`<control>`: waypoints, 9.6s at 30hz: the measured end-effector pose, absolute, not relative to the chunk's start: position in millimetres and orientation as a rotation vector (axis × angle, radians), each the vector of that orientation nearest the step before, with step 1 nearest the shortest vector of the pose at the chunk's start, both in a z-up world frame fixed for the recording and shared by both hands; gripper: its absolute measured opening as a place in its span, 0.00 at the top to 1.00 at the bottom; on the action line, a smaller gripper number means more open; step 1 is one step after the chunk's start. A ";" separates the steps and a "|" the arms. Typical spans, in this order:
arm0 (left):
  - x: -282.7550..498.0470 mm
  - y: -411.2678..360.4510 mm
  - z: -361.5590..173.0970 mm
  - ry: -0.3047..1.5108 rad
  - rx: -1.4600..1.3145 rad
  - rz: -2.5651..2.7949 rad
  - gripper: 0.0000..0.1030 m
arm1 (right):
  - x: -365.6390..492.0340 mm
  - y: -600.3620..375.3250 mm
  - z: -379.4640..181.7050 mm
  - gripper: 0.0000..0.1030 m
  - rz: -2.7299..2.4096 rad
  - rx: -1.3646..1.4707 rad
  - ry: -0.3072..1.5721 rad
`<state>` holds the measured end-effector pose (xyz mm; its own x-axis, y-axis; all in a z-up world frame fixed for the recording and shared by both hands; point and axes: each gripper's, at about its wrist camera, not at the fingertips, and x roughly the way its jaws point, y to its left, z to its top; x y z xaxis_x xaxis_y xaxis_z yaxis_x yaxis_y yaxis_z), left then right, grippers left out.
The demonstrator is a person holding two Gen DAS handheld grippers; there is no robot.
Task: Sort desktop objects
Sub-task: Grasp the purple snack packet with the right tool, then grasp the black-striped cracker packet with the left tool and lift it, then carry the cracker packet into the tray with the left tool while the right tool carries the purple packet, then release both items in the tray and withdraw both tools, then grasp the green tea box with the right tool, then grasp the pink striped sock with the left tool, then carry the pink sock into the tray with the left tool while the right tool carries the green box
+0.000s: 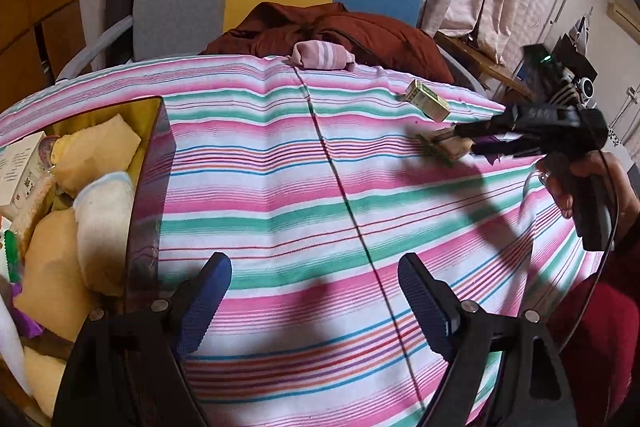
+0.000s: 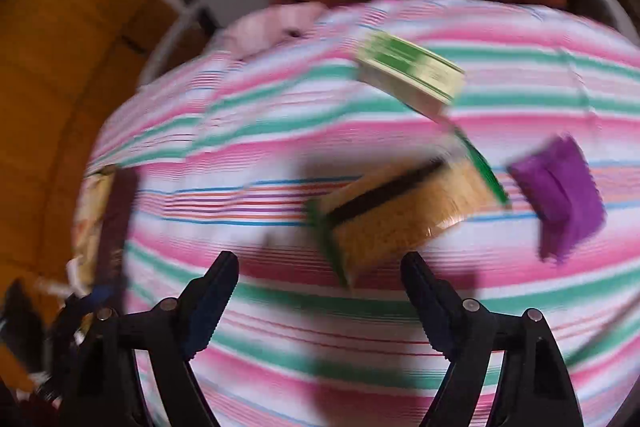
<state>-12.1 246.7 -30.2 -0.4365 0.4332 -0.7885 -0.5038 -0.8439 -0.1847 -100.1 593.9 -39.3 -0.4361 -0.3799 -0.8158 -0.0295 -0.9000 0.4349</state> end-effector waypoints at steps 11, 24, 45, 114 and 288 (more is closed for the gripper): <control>-20.1 261.0 -36.3 0.145 -1.241 2.260 0.16 | -83.3 690.8 -34.2 0.08 -2.988 1.643 -0.806; -29.2 306.3 -34.8 0.297 -1.199 2.218 0.16 | -112.8 681.1 -74.3 0.38 -2.829 1.911 -0.543; -56.2 462.7 -36.1 0.683 -0.874 2.034 0.16 | -102.7 692.8 -55.3 0.16 -2.766 1.749 -0.869; -49.9 475.0 -82.3 0.500 -0.953 2.043 0.50 | -92.4 709.8 -66.2 0.48 -2.725 1.897 -0.831; -156.8 302.7 -23.6 0.034 -1.266 2.101 0.69 | -193.1 545.3 -46.1 0.70 -2.655 1.534 -0.183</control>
